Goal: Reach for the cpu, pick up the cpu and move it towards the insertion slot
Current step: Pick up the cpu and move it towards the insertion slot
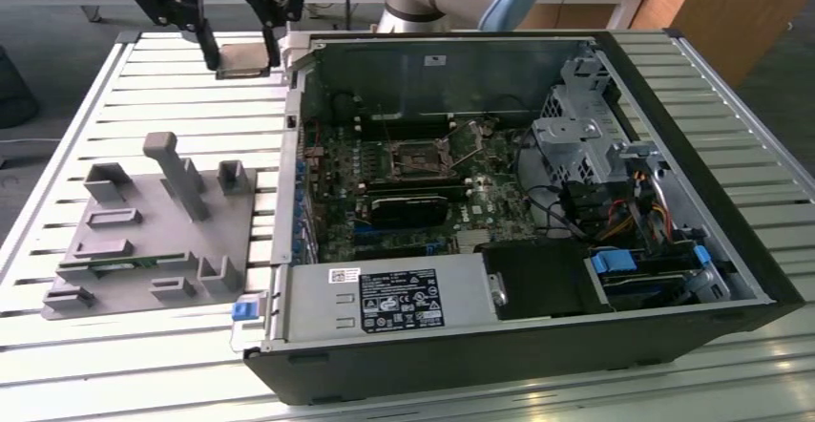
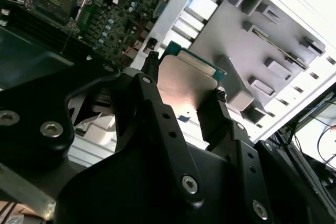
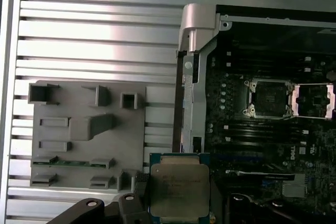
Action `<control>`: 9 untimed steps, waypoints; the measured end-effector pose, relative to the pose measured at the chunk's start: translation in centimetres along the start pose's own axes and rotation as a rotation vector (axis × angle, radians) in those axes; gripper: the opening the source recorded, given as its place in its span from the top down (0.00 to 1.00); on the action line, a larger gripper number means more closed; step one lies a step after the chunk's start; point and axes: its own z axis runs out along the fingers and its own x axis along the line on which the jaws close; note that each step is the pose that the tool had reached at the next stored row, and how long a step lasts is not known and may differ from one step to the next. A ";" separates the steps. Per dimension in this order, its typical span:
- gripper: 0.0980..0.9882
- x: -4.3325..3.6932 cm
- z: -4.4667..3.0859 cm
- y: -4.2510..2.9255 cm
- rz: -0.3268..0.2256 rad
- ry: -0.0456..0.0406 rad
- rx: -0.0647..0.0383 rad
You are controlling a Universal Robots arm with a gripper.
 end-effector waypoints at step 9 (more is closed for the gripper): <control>0.50 -3.69 0.79 0.89 0.000 -0.0002 0.000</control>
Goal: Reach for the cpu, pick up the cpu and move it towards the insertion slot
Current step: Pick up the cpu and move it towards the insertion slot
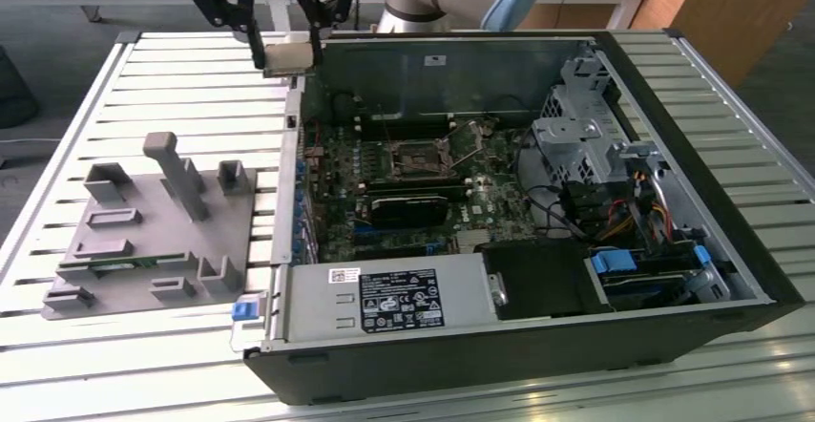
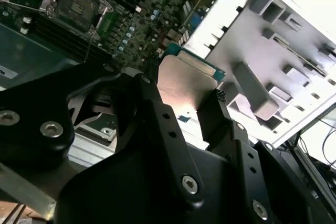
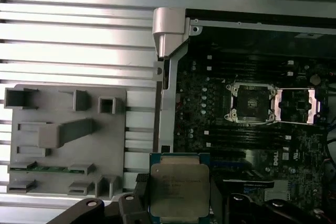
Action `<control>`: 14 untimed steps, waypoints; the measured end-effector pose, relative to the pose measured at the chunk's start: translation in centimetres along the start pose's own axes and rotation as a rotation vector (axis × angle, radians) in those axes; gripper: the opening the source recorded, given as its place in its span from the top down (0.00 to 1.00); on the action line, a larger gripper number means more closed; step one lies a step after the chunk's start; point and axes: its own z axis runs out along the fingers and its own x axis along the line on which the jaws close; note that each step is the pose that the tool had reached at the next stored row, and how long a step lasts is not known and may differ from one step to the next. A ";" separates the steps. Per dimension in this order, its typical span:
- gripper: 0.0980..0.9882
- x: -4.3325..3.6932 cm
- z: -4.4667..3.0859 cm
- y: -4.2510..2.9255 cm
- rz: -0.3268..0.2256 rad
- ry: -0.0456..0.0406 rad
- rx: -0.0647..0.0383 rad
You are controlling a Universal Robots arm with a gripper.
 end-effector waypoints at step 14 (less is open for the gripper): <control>0.50 -5.27 0.69 0.88 0.000 -0.0024 0.000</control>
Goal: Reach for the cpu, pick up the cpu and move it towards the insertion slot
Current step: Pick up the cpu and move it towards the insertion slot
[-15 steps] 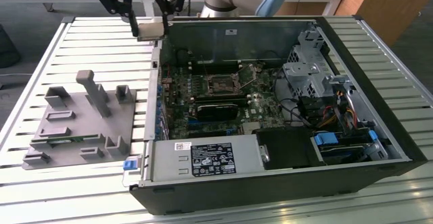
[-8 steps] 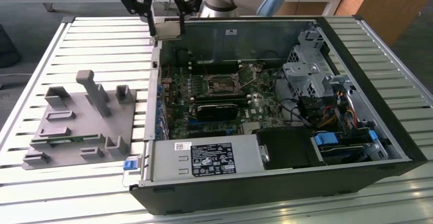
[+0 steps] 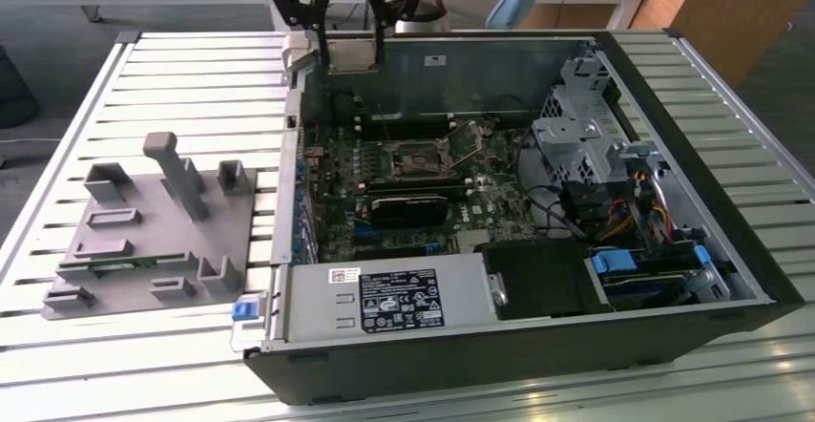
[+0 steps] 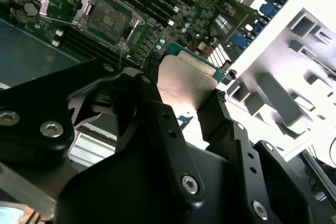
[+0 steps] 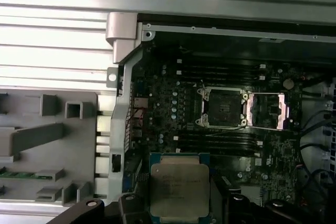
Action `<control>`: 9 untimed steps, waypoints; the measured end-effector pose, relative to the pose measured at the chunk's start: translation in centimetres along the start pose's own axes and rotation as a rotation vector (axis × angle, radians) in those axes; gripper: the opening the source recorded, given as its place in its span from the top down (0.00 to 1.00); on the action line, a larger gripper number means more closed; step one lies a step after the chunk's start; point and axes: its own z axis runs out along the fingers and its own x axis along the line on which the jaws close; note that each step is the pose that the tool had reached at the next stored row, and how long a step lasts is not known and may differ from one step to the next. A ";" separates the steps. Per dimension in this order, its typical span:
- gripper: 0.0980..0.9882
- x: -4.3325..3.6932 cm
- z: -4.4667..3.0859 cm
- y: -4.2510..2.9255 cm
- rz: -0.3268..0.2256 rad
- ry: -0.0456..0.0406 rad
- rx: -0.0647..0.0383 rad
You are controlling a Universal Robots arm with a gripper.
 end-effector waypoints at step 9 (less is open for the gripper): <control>0.50 -3.05 0.30 0.57 0.000 -0.0041 0.000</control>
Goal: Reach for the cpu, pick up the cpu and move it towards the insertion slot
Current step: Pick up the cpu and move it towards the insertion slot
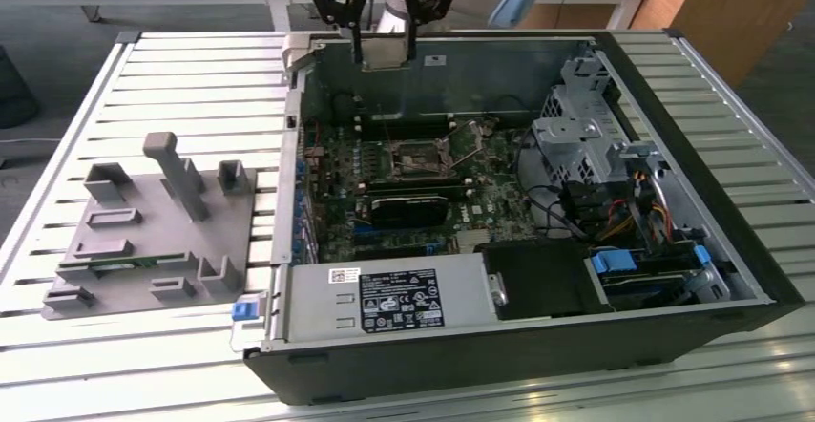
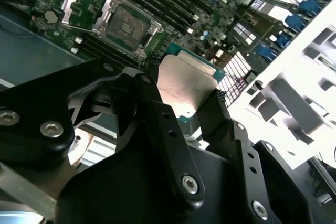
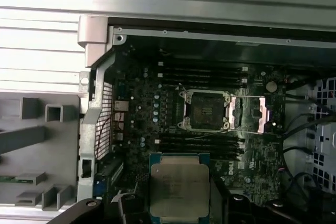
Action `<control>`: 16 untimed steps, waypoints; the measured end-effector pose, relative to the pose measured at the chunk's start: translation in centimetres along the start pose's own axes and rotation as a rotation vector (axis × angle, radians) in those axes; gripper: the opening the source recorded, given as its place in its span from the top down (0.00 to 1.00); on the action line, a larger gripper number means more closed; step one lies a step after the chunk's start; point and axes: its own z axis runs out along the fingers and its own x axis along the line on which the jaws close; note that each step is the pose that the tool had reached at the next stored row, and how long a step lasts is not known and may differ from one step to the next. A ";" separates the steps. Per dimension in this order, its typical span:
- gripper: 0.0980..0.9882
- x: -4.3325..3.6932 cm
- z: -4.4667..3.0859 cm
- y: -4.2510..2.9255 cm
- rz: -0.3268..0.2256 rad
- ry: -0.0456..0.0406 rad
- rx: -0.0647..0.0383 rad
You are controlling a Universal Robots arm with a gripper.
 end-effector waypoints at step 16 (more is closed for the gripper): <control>0.50 -4.07 0.73 2.43 0.000 -0.0063 0.000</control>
